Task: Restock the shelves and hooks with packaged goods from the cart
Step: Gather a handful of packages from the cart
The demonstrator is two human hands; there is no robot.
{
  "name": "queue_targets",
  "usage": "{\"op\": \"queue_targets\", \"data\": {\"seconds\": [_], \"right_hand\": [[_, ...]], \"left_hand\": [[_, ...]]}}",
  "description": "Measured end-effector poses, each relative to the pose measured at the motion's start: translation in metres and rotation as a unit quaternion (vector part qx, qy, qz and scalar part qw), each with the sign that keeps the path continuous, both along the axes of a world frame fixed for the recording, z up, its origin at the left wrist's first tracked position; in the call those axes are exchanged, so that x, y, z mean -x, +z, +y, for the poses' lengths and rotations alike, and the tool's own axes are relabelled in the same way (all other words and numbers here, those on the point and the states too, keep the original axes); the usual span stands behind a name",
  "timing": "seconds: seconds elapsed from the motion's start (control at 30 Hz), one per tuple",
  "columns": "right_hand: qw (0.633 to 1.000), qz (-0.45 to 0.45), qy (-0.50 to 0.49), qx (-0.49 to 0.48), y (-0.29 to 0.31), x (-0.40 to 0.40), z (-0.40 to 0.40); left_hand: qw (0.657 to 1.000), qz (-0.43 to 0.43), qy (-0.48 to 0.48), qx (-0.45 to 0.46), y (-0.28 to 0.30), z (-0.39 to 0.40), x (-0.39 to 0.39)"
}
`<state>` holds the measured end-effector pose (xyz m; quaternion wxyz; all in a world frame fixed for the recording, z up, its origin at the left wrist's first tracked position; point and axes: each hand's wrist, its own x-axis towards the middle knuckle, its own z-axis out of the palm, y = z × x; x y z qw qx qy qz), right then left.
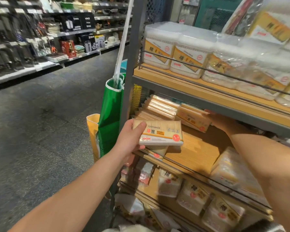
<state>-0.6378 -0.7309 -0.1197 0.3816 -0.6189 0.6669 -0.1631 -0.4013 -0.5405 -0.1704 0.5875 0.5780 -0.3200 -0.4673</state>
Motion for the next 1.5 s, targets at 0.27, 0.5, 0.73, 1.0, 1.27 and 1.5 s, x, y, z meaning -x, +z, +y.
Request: {"op": "queue_targets", "data": {"seconds": [0.27, 0.5, 0.73, 1.0, 1.27, 1.5], "right_hand": [[0.958, -0.089, 0.266, -0.051, 0.02, -0.014, 0.045], [0.946, 0.014, 0.307, -0.099, 0.018, 0.014, 0.042], [0.984, 0.073, 0.162, 0.022, 0.008, 0.05, 0.011], [0.958, 0.211, 0.139, 0.138, -0.044, 0.011, -0.019], [0.931, 0.239, 0.156, 0.229, -0.06, 0.011, -0.04], [0.936, 0.207, 0.142, 0.248, -0.057, 0.012, -0.036]], "left_hand": [[0.998, -0.029, -0.037, 0.034, 0.004, -0.024, 0.022], [0.994, 0.055, -0.088, 0.025, 0.001, -0.031, 0.041], [0.987, 0.111, -0.11, 0.027, -0.001, -0.026, 0.023], [0.988, 0.093, -0.123, 0.002, -0.008, -0.023, 0.015], [0.987, 0.054, -0.153, -0.016, -0.006, -0.014, 0.016], [0.984, 0.058, -0.163, -0.034, -0.003, -0.005, 0.021]]}}
